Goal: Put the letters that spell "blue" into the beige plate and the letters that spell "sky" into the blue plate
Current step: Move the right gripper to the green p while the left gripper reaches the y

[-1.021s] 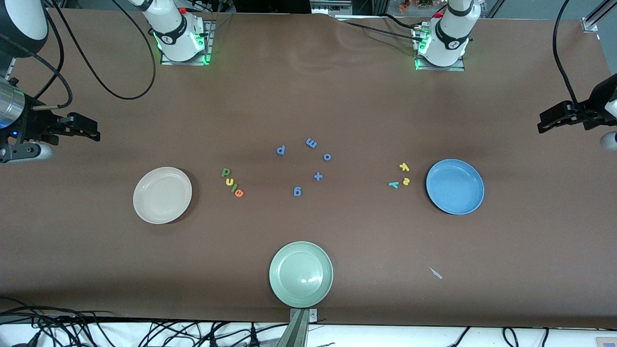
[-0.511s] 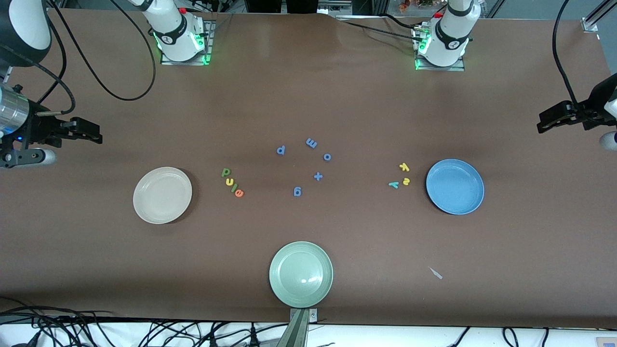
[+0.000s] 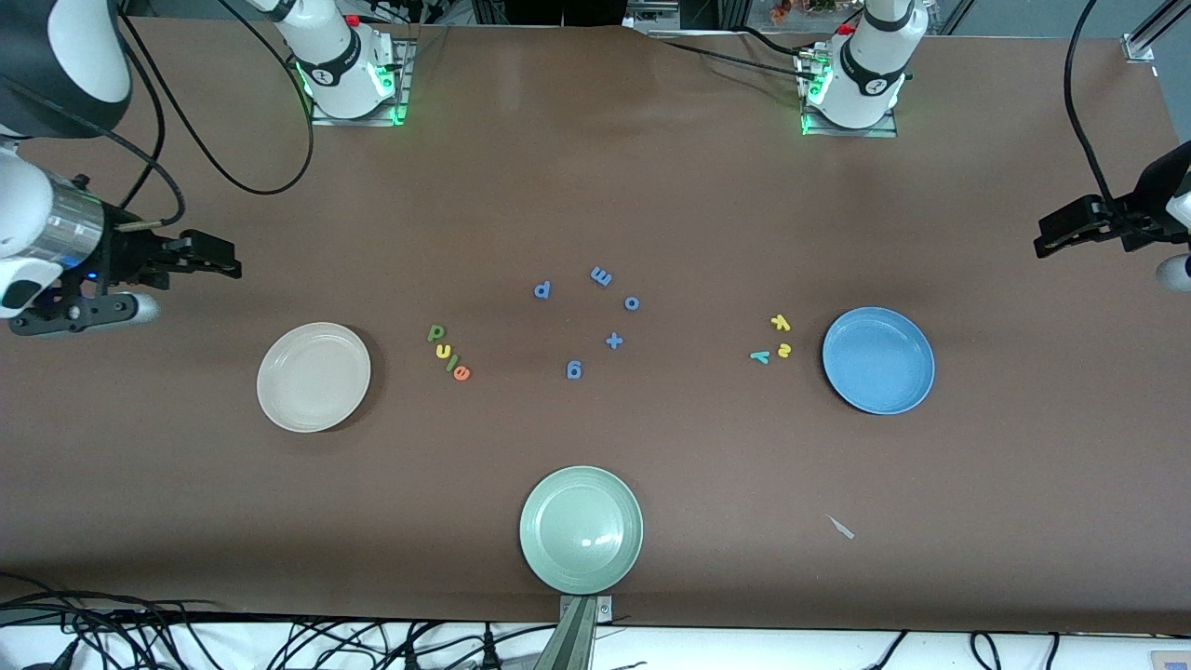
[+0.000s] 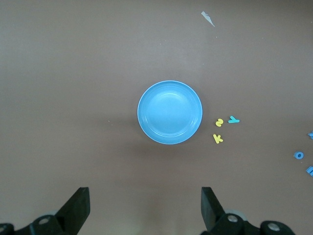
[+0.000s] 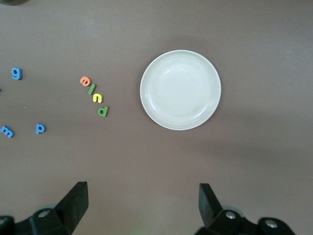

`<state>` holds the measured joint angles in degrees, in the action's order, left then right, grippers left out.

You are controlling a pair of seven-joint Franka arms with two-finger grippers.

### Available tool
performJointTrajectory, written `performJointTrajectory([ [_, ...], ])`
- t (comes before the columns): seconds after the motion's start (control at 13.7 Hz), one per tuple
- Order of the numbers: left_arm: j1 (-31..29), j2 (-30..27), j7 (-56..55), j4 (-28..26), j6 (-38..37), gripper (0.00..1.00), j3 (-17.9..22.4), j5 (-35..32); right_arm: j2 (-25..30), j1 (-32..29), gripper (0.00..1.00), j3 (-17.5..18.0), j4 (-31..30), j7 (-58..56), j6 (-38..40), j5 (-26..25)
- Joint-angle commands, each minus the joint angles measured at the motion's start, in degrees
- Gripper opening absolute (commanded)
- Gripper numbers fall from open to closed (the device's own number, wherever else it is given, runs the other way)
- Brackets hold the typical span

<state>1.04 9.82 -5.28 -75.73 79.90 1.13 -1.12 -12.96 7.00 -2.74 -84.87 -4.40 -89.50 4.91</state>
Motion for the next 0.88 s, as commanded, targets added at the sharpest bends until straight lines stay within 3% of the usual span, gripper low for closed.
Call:
performJointTrajectory([
  [0.0, 0.01, 1.16, -0.96, 1.99, -0.62, 1.00, 0.19, 1.39, -2.15, 2.04, 1.00, 0.01, -0.47, 1.33, -2.16, 0.89],
  [0.36, -0.34, 2.91, -1.22, 0.77, 2.96, 1.00, 0.27, 2.80, -6.72, 6.35, 1.00, 0.01, -0.91, 7.29, -6.55, 0.10],
  [0.8, -2.36, 3.19, -1.22, -7.92, 10.87, 1.00, 0.28, 3.32, -7.61, 10.92, 1.00, 0.01, -10.92, 15.39, -17.97, -0.17],
])
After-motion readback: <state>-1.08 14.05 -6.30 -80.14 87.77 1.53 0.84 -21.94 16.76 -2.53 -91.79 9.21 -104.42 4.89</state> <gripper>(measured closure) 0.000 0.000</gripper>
